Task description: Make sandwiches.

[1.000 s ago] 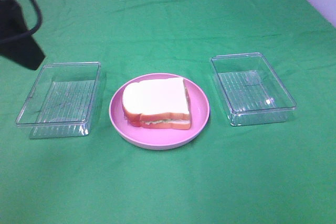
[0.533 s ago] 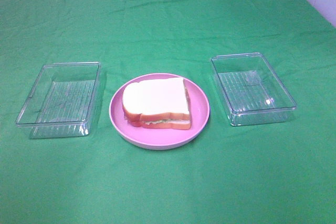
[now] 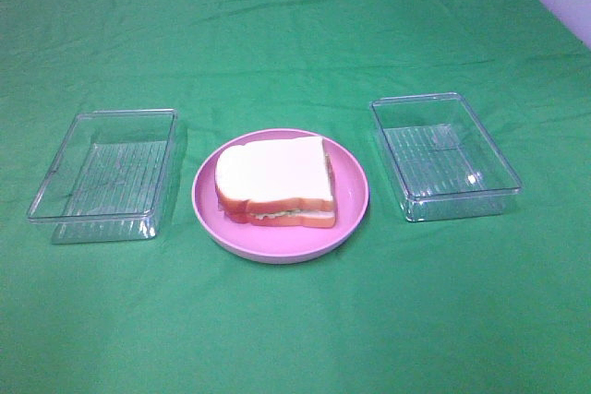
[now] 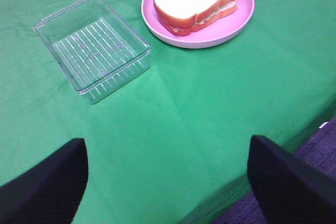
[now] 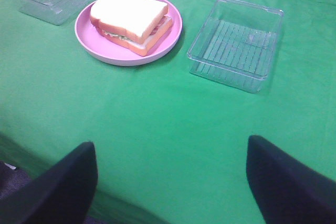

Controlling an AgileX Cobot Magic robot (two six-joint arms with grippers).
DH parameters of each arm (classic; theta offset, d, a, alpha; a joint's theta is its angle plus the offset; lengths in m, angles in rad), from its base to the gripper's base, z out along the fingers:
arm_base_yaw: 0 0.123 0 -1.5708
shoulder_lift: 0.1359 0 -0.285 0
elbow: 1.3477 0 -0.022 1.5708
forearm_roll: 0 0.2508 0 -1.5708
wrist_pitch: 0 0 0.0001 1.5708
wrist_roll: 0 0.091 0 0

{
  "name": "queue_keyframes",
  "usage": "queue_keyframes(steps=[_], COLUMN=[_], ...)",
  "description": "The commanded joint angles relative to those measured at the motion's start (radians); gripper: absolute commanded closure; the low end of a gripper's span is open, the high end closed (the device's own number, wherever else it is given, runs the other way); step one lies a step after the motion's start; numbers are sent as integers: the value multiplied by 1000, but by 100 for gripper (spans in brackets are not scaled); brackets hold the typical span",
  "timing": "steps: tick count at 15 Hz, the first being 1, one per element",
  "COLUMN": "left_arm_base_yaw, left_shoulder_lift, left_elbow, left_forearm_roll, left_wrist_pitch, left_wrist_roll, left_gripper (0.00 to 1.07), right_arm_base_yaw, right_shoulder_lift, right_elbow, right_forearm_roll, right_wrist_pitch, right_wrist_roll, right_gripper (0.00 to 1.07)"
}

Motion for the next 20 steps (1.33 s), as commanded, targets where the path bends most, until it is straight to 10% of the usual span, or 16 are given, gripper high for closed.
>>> queue_keyframes(steps=[1,5,14,20], left_arm_base_yaw=[-4,-4,-4,233], left_shoulder_lift=[-54,-104,-104,-105], left_elbow=[20,22,22,22], left_forearm_roll=[5,34,40,39], left_wrist_pitch=[29,19,17,17], left_wrist_roll=[-6,-92,-90,-90], left_gripper=[27,27,27,27], right_arm_base_yaw=[-1,-1,-1,-343], right_shoulder_lift=[-11,-8,-8,-28], right_elbow=[1,1,1,1], right_forearm_roll=[-2,-2,-2,1], right_wrist_pitch=[-10,-10,-10,-10], right_wrist_roll=[-15,-15,-15,-15], right_gripper=[33,33,33,33])
